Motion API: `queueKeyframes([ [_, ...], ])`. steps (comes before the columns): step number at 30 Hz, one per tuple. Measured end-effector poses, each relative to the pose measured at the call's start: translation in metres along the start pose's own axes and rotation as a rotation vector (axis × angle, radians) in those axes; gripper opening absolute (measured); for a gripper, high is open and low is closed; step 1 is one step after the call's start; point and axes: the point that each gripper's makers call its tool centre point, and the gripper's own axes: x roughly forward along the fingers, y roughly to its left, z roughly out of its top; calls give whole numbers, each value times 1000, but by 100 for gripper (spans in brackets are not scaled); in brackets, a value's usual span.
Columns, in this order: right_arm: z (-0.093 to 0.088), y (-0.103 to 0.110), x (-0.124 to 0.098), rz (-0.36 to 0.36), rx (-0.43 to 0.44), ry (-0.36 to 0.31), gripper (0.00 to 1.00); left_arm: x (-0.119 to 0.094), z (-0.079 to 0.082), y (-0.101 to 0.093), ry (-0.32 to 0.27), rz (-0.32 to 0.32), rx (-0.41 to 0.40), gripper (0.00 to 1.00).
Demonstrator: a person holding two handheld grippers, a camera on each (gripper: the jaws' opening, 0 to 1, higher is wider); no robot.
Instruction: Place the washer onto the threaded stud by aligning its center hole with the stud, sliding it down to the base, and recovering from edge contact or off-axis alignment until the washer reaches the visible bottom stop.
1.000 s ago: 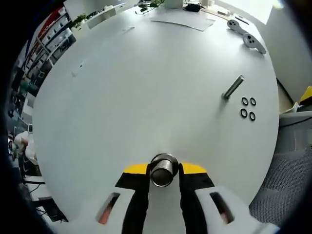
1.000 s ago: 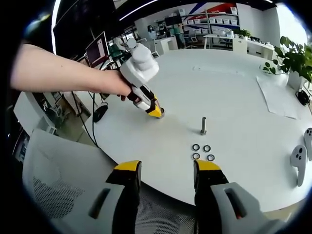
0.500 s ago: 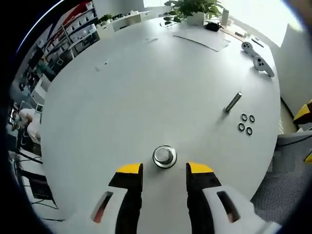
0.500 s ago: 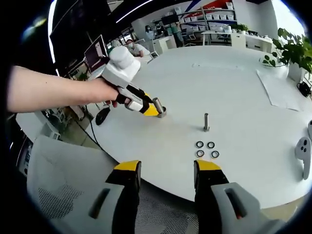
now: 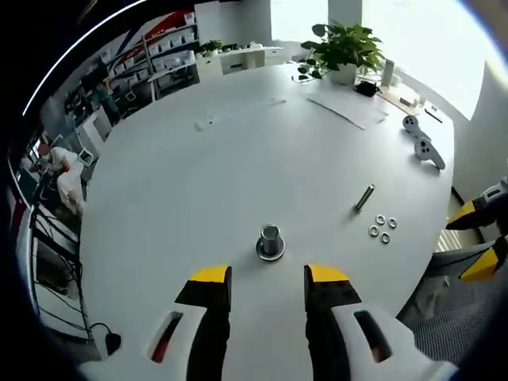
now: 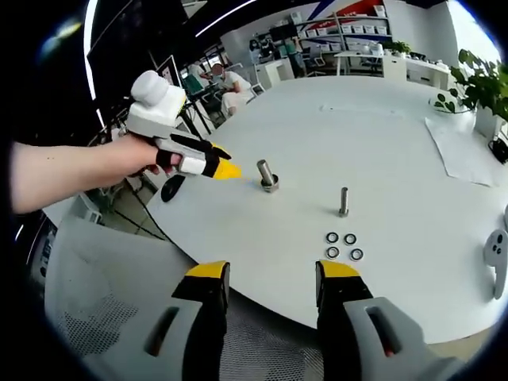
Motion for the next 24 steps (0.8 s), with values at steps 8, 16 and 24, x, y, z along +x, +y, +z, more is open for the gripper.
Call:
queueKeyframes([
  [8,2,3,1,4,-30,-5,46,-19,-2,-17,-53,-26,-54,36],
  [16,-2,-5,1,-33,-59,12,46,-42,-1,-32,-134,-67,-136,36],
  [24,3,-6,1,-45,-79,-13,46,-75,8,-47,-231,-112,-94,36],
])
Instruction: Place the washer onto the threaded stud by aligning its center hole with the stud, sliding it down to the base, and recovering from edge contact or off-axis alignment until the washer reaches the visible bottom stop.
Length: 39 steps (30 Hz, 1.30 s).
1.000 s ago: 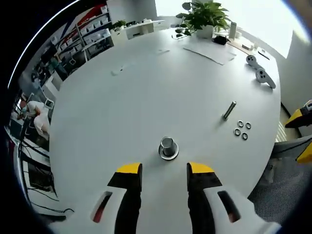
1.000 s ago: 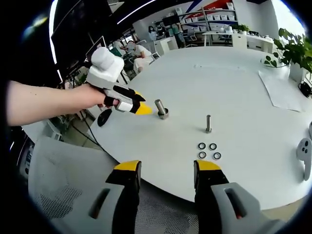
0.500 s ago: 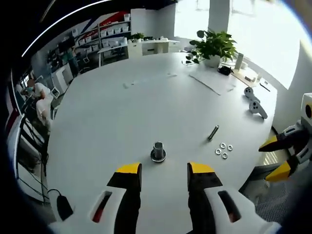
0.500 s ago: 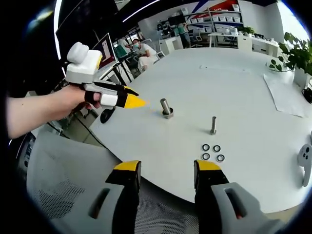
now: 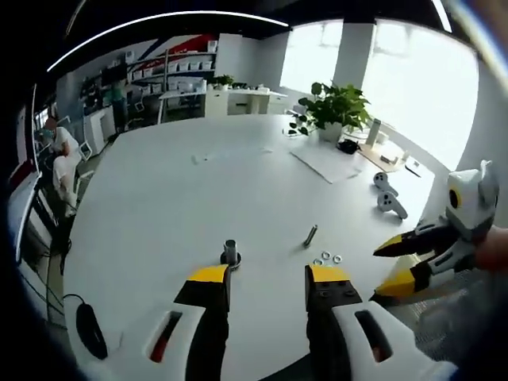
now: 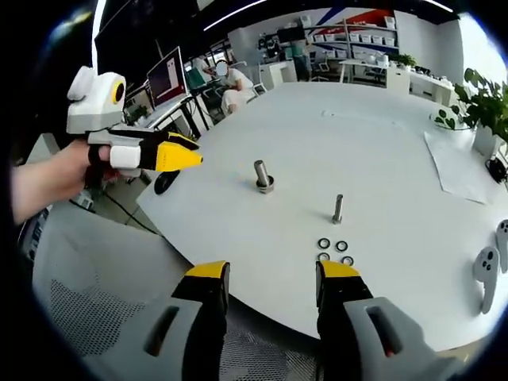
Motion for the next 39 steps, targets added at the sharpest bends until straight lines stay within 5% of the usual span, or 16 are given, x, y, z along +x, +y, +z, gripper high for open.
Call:
queueKeyframes([
  [9,0,-9,0,-43,-1,-7,47,-18,6,8,-97,-32,22,36],
  [18,4,-24,-3,-100,26,-35,47,-33,-2,9,-129,-58,-23,36],
  [30,1,-33,-2,-151,-1,-33,47,-25,-3,3,-137,-74,72,35],
  [39,-3,-34,1,-166,-52,1,48,-22,1,4,-149,-108,59,35],
])
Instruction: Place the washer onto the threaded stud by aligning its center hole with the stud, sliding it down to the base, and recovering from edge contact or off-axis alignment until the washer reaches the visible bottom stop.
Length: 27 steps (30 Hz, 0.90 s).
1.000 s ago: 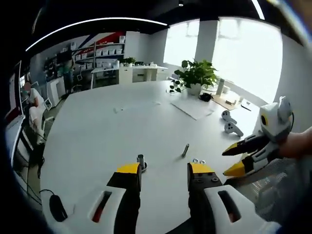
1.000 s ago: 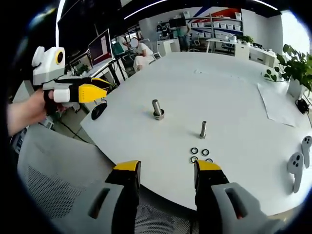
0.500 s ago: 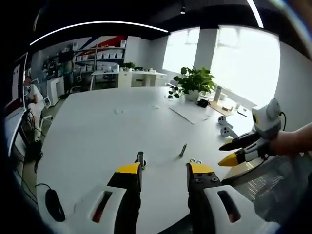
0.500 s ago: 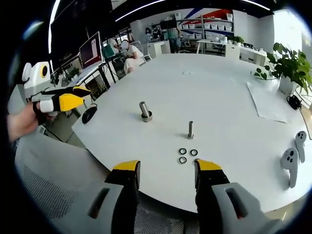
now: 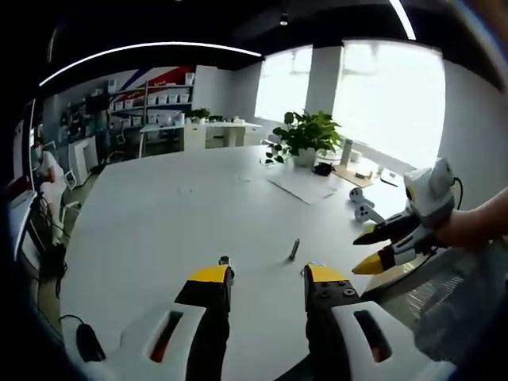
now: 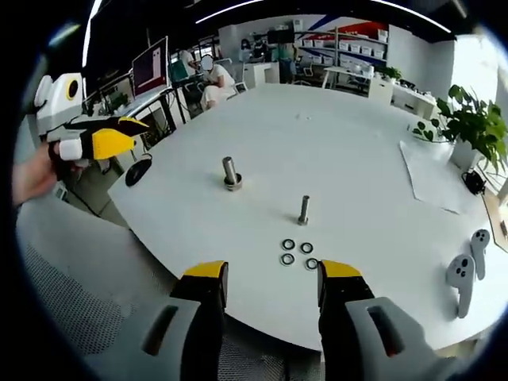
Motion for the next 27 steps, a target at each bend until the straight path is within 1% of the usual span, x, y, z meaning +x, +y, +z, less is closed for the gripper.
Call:
queueKeyframes([
  [2,-1,0,0,2,9,4,48,2,-9,-4,35,-19,-13,36],
  [5,-4,-2,2,2,23,12,48,5,-19,-13,77,-46,1,38],
  [7,-4,-3,2,1,32,11,48,8,-24,-15,97,-45,42,38],
  [9,-5,-2,1,2,32,16,48,8,-24,-18,99,-46,50,38],
  [11,-6,-2,1,2,27,20,48,8,-31,-16,125,-38,63,38],
  [12,-7,-1,2,4,27,24,48,8,-37,-14,152,-35,62,38],
  [16,-7,3,2,7,4,27,48,11,-49,-16,200,-53,44,38],
  [19,-10,6,3,8,-41,46,48,9,-52,-18,215,-50,59,38],
  [23,-12,10,4,16,-63,57,49,10,-55,-18,226,-48,68,38],
  [27,-11,10,5,19,-72,54,49,10,-53,-18,218,-49,71,38],
])
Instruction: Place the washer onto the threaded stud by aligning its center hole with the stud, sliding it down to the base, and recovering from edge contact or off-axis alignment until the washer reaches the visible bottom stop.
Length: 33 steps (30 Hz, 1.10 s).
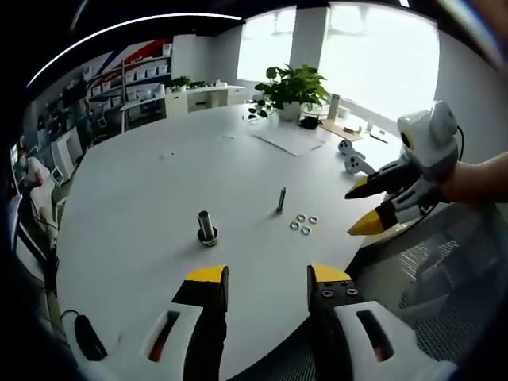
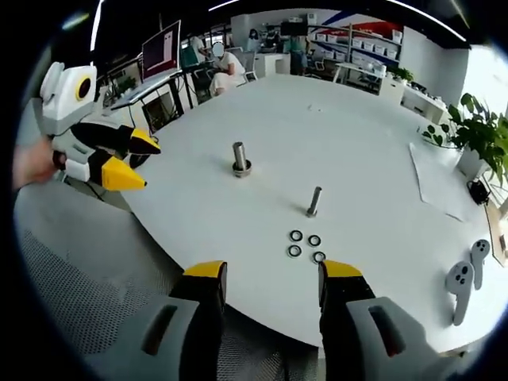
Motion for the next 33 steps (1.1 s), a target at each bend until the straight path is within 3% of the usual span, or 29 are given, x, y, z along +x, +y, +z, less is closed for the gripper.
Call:
queueKeyframes([
  [5,-1,-1,0,-5,2,6,49,-4,10,4,-45,10,-17,38],
  [17,-6,-4,1,-22,-1,18,49,0,0,-3,-4,-6,-3,38],
  [22,-3,-3,0,-31,-64,22,49,-1,1,0,-10,-5,-36,39],
  [33,-8,-4,1,-27,-41,31,49,1,-1,-2,-1,-4,-23,40],
])
